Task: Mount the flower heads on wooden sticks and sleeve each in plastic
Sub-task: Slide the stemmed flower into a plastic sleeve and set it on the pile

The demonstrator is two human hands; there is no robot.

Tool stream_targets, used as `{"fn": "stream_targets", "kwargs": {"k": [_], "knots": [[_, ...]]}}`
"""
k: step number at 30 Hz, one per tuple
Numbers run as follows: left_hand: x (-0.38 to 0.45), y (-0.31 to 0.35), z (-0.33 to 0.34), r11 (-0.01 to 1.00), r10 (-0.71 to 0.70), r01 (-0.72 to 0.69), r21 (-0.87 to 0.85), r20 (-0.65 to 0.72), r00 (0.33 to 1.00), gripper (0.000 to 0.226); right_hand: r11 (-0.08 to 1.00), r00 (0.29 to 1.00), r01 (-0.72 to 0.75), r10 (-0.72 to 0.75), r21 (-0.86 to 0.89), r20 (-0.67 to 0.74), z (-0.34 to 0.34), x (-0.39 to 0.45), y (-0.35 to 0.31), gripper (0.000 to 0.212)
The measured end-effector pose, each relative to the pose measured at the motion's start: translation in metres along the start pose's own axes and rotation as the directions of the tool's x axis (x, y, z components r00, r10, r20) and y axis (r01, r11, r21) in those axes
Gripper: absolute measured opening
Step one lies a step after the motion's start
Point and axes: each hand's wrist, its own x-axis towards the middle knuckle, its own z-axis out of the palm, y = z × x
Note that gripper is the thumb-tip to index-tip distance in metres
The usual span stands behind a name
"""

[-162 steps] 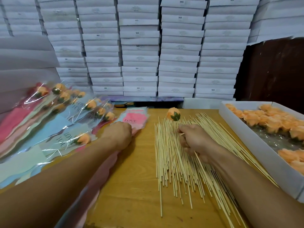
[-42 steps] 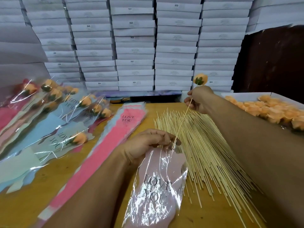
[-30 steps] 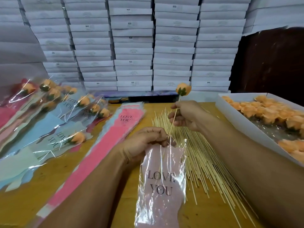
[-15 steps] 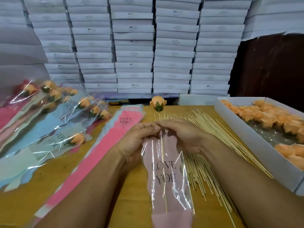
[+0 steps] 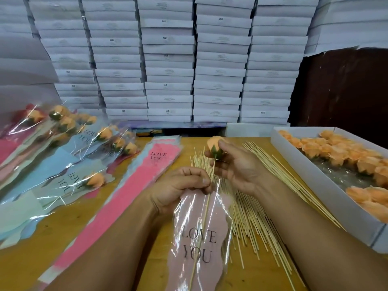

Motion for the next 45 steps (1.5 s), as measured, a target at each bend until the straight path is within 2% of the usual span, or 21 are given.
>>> {"fn": "stream_targets", "kwargs": {"k": [5,10,14,19,24,30,36,41,45], "knots": [[0.002,0.001,-0.001,0.995,0.003,-0.007,-0.099,-0.039,0.999,0.013,0.981,0.999,0.012,-0.004,-0.193,0.039,0.001,-0.005,-0.001,0.029],[0.002,-0.001,0.002,0.993,0.035,-0.042,-0.109,-0.062,0.997,0.016,0.949,0.997,0.032,-0.009,-0.314,0.077,0.001,-0.007,-0.003,0.023],[0.004,-0.003,-0.002,0.995,0.079,-0.087,-0.043,-0.150,0.986,0.013,0.936,0.997,0.067,-0.049,-0.345,0.061,0.000,-0.006,-0.004,0.015],[0.008,-0.005,-0.002,0.983,0.165,-0.141,0.121,-0.219,0.962,0.018,0.923,0.996,0.074,-0.050,-0.377,0.072,-0.003,-0.005,-0.005,0.004],[0.009,-0.008,-0.003,0.970,0.210,-0.182,0.161,-0.180,0.961,0.019,0.909,0.999,0.045,-0.032,-0.413,0.038,-0.005,-0.006,-0.006,0.010],[0.008,-0.008,-0.007,0.953,0.254,-0.203,0.226,-0.226,0.940,0.012,0.863,0.997,0.044,-0.009,-0.504,0.072,-0.004,-0.009,-0.007,0.013],[0.008,-0.010,-0.005,0.958,0.237,-0.174,0.228,-0.288,0.928,0.027,0.823,0.981,0.100,0.014,-0.559,0.196,-0.004,-0.013,-0.009,0.049],[0.012,-0.014,-0.008,0.950,0.266,-0.193,0.245,-0.313,0.912,0.018,0.831,0.965,0.054,0.099,-0.554,0.242,-0.003,-0.014,-0.005,0.040],[0.015,-0.019,-0.011,0.898,0.320,-0.171,0.406,-0.334,0.887,0.028,0.878,0.947,-0.022,0.172,-0.477,0.272,-0.004,-0.014,-0.006,0.032]]}}
